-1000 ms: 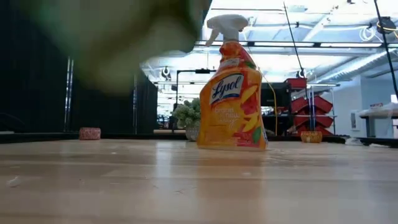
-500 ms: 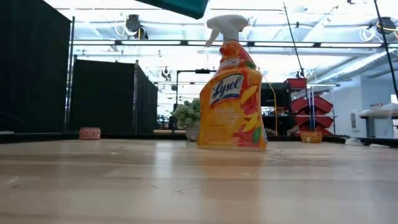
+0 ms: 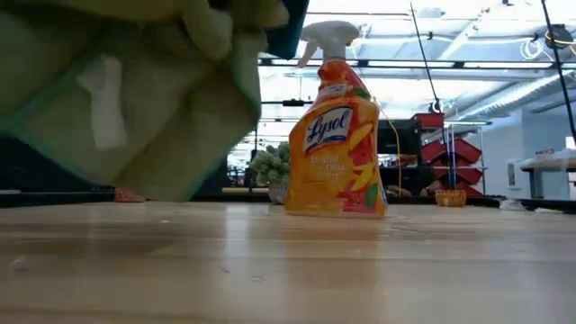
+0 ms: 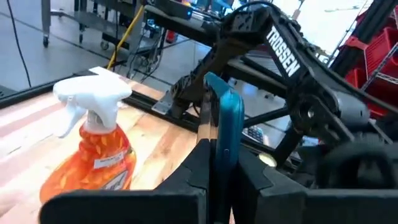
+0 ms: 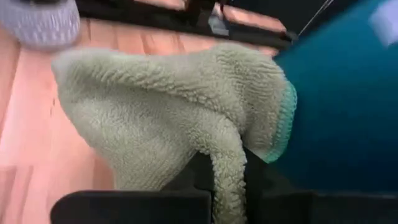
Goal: Apply microfiber cloth
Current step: Wipe the back of the blue tablet with the green microfiber cloth
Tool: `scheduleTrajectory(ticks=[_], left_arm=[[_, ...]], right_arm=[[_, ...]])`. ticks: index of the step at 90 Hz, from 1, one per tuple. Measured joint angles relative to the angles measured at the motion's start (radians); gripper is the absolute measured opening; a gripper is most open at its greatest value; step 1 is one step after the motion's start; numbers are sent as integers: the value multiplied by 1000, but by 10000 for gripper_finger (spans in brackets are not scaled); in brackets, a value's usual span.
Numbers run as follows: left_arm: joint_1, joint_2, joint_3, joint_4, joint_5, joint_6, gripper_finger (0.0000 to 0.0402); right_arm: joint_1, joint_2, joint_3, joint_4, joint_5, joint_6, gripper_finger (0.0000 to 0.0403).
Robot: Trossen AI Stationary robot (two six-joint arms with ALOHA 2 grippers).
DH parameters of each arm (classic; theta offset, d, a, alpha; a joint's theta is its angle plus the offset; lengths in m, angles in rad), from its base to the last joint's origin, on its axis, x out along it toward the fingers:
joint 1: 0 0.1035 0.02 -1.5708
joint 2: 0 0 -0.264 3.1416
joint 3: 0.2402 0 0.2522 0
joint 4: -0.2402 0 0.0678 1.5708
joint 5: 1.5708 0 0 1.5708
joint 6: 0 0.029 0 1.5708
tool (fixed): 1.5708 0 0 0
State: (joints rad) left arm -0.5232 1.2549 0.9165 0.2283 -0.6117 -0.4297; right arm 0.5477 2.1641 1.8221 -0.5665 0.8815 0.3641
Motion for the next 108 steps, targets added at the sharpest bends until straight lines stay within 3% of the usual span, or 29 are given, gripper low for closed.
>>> scheduleTrajectory(ticks=[15, 31, 42, 64, 87, 108], left_arm=[[-4, -4, 4, -10, 20, -21, 11], [-3, -3, 3, -19, 25, -17, 11], [-4, -3, 3, -18, 18, -15, 11], [-12, -12, -2, -17, -32, 30, 11], [-17, -40, 3, 19, 12, 40, 11], [-14, -48, 2, -17, -8, 73, 11]], right_arm=[[86, -119, -3, -40, 10, -126, 6], [131, -282, 2, -104, 211, -186, 6], [94, -308, 2, -180, 304, -144, 7], [28, -159, 2, -272, 133, 48, 7], [26, 26, -3, -278, -23, 138, 7], [87, -78, 80, -283, -48, -19, 7]])
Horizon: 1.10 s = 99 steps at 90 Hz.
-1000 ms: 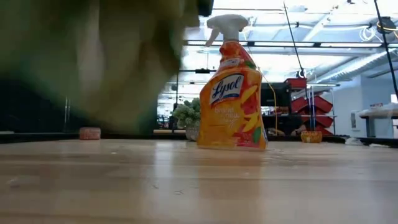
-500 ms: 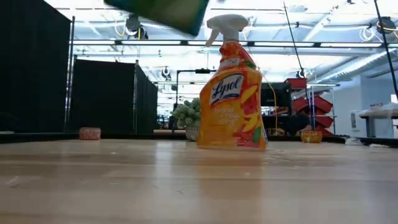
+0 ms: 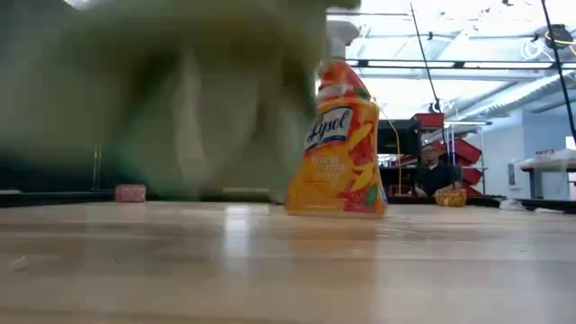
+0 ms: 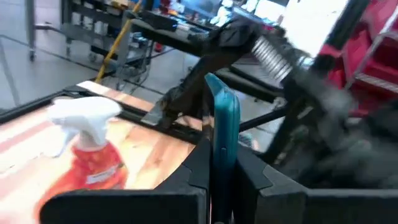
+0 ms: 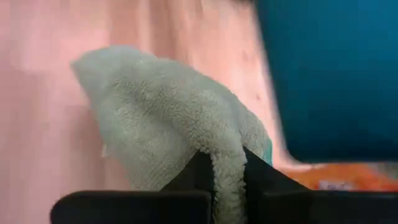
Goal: Apply microfiber cloth
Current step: Wipe the back of the blue tablet with the green microfiber cloth
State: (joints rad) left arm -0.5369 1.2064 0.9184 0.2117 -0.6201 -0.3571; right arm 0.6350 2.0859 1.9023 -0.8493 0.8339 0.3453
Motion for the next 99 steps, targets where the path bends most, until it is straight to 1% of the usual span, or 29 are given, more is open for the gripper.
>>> scheduleTrajectory(ticks=[4, 8, 21, 26, 32, 41, 49, 57, 71, 76, 82, 87, 95, 99], left_arm=[[1, 0, 0, -12, -1, 0, 11], [4, 0, 0, -33, -1, -3, 11], [6, 15, 0, -74, -11, -3, 11], [6, 22, 0, -74, -11, -3, 11], [5, 29, 0, -73, -9, -3, 11], [7, 33, -1, -75, -9, -3, 11], [8, 33, -3, -84, -20, -3, 11], [6, 35, -4, -86, -43, 6, 11], [-12, 2, -5, -113, -69, 26, 11], [-12, -4, -4, -111, -70, 26, 11], [-12, -5, -4, -110, -77, 26, 11], [-12, -5, -2, -104, -70, 26, 11], [-6, -2, -1, -101, -58, 23, 11], [-6, -2, -1, -104, -60, 23, 11]], right_arm=[[12, -32, 30, 10, 9, -42, 7], [19, -62, 57, 17, 41, -81, 7], [6, -132, 99, 19, 225, -166, 7], [-18, -145, 98, 41, 257, -200, 7], [-55, -147, 98, 108, 253, -261, 7], [-111, -137, 98, 212, 203, -366, 7], [-140, -124, 98, 237, 211, -396, 7], [-154, -125, 100, 172, 206, -353, 7], [-135, -128, 100, -49, 229, -187, 7], [-131, -128, 97, -65, 246, -165, 7], [-133, -128, 97, 4, 250, -203, 7], [-140, -128, 96, 131, 247, -296, 7], [-159, -128, 96, 302, 187, -468, 7], [-169, -127, 96, 338, 168, -515, 7]])
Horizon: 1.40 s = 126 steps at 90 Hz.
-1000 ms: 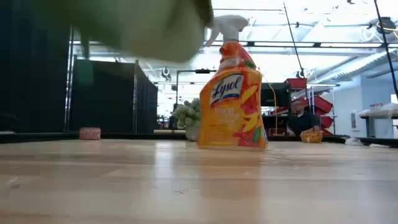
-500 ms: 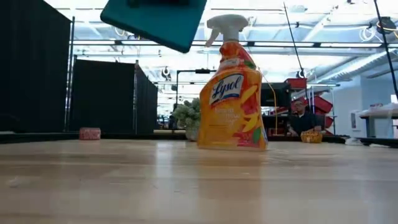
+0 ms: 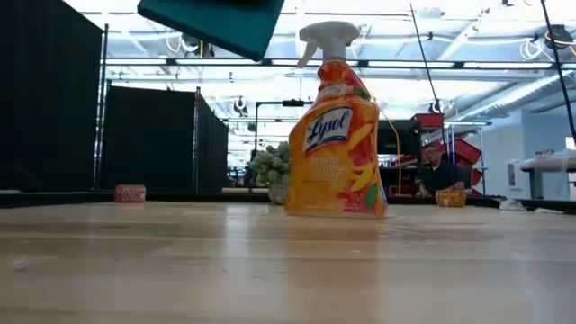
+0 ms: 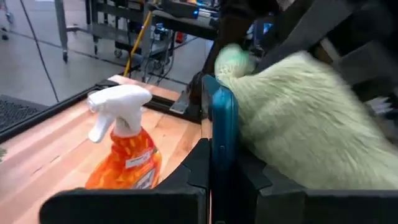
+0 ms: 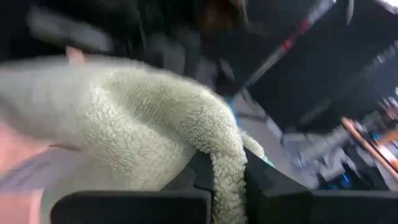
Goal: Apply microfiber cloth
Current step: Wipe the back of the blue tablet with the green microfiber cloth
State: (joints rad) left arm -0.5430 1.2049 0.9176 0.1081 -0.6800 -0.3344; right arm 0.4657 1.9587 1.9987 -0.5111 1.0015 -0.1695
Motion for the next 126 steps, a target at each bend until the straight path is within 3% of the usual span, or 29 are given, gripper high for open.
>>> scheduleTrajectory(ticks=[8, 28, 37, 50, 59, 66, 79, 87, 97, 112, 126], left_arm=[[0, 2, 0, -5, -7, 0, 11], [-1, -2, -4, -26, -26, 1, 11], [-4, -4, -3, -24, -25, 0, 11], [-5, -4, 0, 1, 1, -8, 11], [-3, -5, 1, -8, 2, -21, 11], [-3, -2, 0, -24, 1, -18, 11], [-10, -15, -4, -62, -14, 1, 11], [-16, -27, -2, -88, 19, 6, 11], [-27, -44, 3, -137, 90, 7, 11], [-40, -66, 3, -381, 62, -12, 11], [-33, -54, 2, -714, 58, -113, 11]], right_arm=[[-11, 1, 1, -45, -7, 10, 7], [3, -1, 3, -425, 90, 321, 7], [2, -1, 0, -309, 95, 229, 7], [-16, -1, 0, -6, -10, -52, 7], [-25, -3, 1, -35, -3, -65, 7], [-25, -6, 3, -208, 23, 54, 7], [-3, -6, 3, -599, 47, 427, 7], [20, -6, 0, -760, 20, 598, 7], [67, -8, -1, -811, -61, 711, 7], [169, -11, -13, -811, -353, 862, 7], [245, -11, -90, -819, -396, 1064, 7]])
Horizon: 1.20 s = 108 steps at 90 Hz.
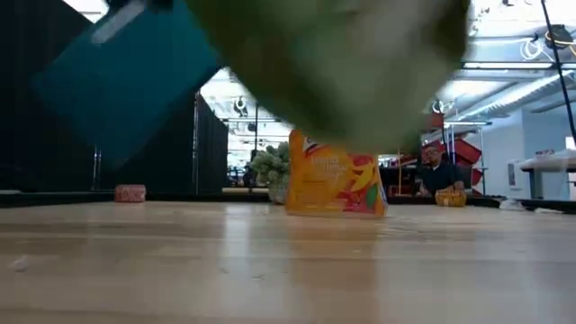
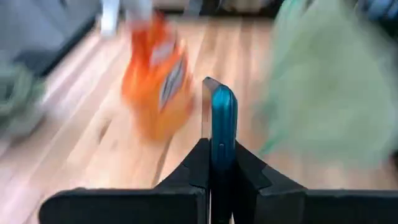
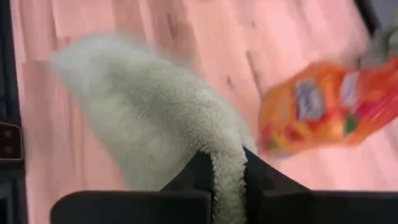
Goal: Apply microfiber cloth
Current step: Wipe the back of the blue tablet with the green microfiber cloth
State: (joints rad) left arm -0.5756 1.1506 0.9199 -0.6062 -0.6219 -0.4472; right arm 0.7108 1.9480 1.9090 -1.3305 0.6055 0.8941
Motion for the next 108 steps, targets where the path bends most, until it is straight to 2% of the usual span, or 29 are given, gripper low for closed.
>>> scheduleTrajectory(ticks=[18, 27, 46, 61, 70, 93, 108], left_arm=[[61, 89, 11, -277, 120, -90, 11], [80, 153, 17, -328, 165, -106, 11], [91, 346, 17, -296, 186, -51, 11], [89, 448, 24, -273, 145, -64, 18], [90, 462, 21, -238, 152, -68, 42], [92, 467, 37, -207, 277, -68, 150], [92, 467, 37, -210, 330, -67, 199]], right_arm=[[51, 0, -132, 28, -13, 217, 7], [54, 0, -181, 41, -33, 284, 7], [54, -1, -231, 84, -41, 311, 7], [53, -1, -232, 90, -51, 311, 8], [53, -1, -232, 91, -53, 319, 13], [53, -1, -232, 99, -54, 321, 16], [53, -1, -232, 100, -53, 321, 17]])
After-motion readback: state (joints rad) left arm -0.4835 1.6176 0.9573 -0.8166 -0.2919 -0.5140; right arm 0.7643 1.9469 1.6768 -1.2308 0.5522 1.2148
